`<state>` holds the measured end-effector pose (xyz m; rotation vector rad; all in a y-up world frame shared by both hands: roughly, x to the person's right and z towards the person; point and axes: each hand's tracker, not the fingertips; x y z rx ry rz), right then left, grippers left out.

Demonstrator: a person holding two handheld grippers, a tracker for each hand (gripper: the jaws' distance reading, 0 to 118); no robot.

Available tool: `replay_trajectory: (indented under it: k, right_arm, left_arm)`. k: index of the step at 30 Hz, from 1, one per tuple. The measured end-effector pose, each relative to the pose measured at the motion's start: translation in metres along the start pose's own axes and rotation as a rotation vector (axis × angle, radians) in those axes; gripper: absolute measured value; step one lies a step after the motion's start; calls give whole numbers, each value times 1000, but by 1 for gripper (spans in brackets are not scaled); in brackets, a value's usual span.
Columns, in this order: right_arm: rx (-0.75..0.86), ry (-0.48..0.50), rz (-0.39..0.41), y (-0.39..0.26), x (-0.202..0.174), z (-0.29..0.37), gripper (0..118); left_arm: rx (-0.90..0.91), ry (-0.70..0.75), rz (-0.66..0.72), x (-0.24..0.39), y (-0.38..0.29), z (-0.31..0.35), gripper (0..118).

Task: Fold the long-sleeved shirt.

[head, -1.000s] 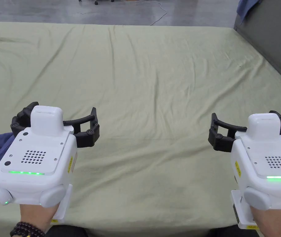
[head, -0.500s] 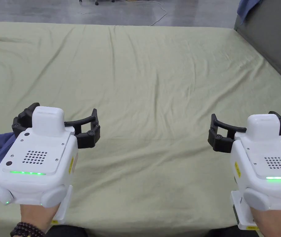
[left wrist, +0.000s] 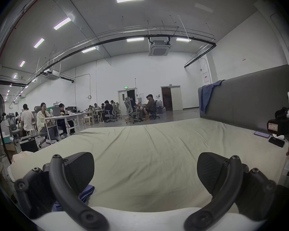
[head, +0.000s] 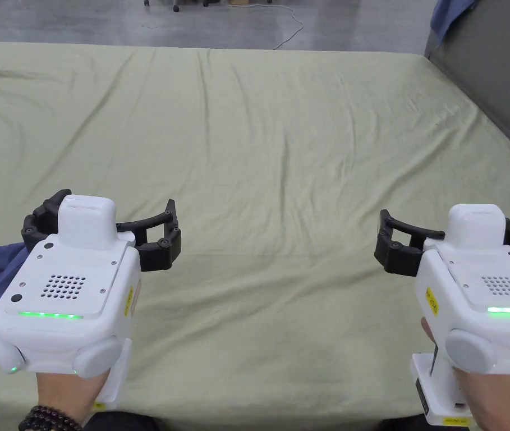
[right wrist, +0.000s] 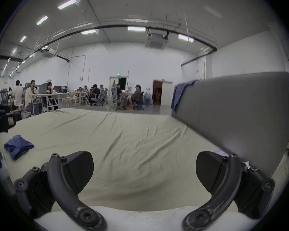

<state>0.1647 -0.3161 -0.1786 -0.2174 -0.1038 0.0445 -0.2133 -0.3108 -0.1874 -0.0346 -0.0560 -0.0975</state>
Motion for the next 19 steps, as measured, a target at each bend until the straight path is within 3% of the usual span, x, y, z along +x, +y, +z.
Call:
replay_trajectory:
  k: [3, 5, 9, 14, 17, 19]
  right_arm:
    - [-100, -34, -102, 15, -8, -2, 118]
    - [-187, -77, -98, 26, -16, -5, 118]
    - [-278, -185, -11, 28, -30, -7, 118]
    - [-229, -188, 6, 25, -33, -5, 118]
    - [-171, -215, -40, 29, -30, -1, 118]
    - [-190, -142, -35, 31, -23, 1, 118]
  left_arm:
    - [-11, -2, 2, -1, -1, -1, 118]
    - [-14, 0, 3, 0, -1, -2, 118]
    - [-15, 4, 0, 0, -1, -1, 118]
    - [-18, 4, -3, 0, -1, -1, 118]
    - [-18, 7, -3, -1, -1, -1, 118]
    - [-19, 9, 0, -2, -1, -1, 118]
